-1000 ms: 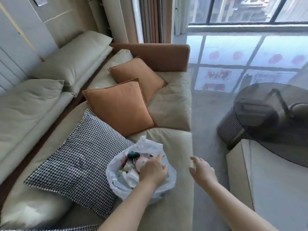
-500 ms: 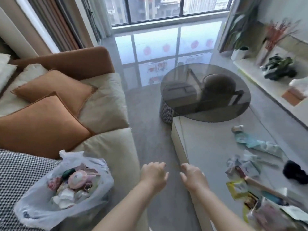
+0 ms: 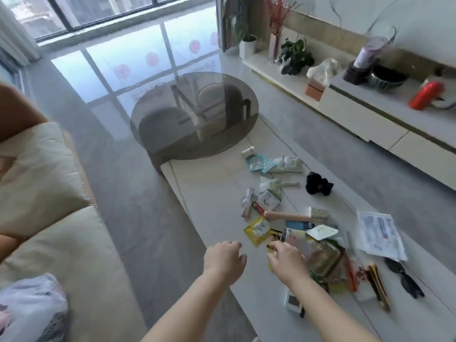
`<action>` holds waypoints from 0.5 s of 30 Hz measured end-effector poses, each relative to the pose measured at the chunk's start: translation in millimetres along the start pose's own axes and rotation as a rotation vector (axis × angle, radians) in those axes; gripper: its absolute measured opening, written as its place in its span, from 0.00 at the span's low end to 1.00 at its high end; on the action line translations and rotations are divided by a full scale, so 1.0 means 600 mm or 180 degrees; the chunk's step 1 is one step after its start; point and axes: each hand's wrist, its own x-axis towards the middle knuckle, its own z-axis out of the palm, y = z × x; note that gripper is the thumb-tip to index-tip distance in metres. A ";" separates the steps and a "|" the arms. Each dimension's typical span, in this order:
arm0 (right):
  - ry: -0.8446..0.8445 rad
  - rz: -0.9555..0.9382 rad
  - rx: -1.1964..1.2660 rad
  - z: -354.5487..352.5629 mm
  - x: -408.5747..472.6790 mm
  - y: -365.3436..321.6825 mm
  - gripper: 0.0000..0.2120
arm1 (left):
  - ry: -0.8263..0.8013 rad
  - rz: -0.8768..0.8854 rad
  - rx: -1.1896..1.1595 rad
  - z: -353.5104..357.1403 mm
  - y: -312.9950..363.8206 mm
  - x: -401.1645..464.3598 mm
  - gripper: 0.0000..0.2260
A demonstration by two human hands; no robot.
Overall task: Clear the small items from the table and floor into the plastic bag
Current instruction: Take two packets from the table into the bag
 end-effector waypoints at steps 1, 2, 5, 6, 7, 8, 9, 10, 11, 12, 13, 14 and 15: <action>0.0019 0.0090 0.0038 -0.005 -0.001 0.027 0.15 | -0.0041 0.0061 0.0010 0.009 0.022 0.008 0.17; 0.0033 0.0183 0.0079 -0.007 -0.002 0.054 0.15 | -0.0090 0.0118 0.0024 0.019 0.043 0.014 0.17; 0.0056 0.0498 0.0235 -0.009 -0.008 0.126 0.15 | -0.0283 0.0311 0.0111 0.049 0.097 0.033 0.16; 0.0055 0.0594 0.0320 -0.006 -0.011 0.149 0.15 | -0.0359 0.0376 0.0153 0.060 0.112 0.040 0.16; 0.0068 0.0682 0.0401 -0.002 -0.013 0.170 0.16 | -0.0423 0.0441 0.0195 0.071 0.125 0.049 0.16; 0.0087 0.0779 0.0476 0.003 -0.015 0.191 0.15 | -0.0492 0.0503 0.0232 0.083 0.137 0.058 0.16; 0.0109 0.0889 0.0529 0.008 -0.017 0.210 0.15 | -0.0563 0.0565 0.0275 0.096 0.148 0.067 0.16; 0.0126 0.1008 0.0566 0.014 -0.020 0.227 0.15 | -0.0627 0.0622 0.0326 0.110 0.158 0.076 0.16; 0.0129 0.1128 0.0588 0.021 -0.022 0.244 0.15 | -0.0680 0.0674 0.0375 0.124 0.166 0.085 0.16; 0.0124 0.1254 0.0613 0.028 -0.025 0.259 0.15 | -0.0734 0.0729 0.0418 0.138 0.173 0.095 0.16; 0.0117 0.1372 0.0633 0.037 -0.027 0.274 0.15 | -0.0779 0.0787 0.0461 0.151 0.179 0.105 0.16; 0.0117 0.1469 0.0652 0.044 -0.026 0.288 0.14 | -0.0812 0.0839 0.0508 0.165 0.185 0.116 0.15; 0.0108 0.1555 0.0677 0.052 -0.025 0.301 0.14 | -0.0846 0.0882 0.0554 0.179 0.190 0.127 0.15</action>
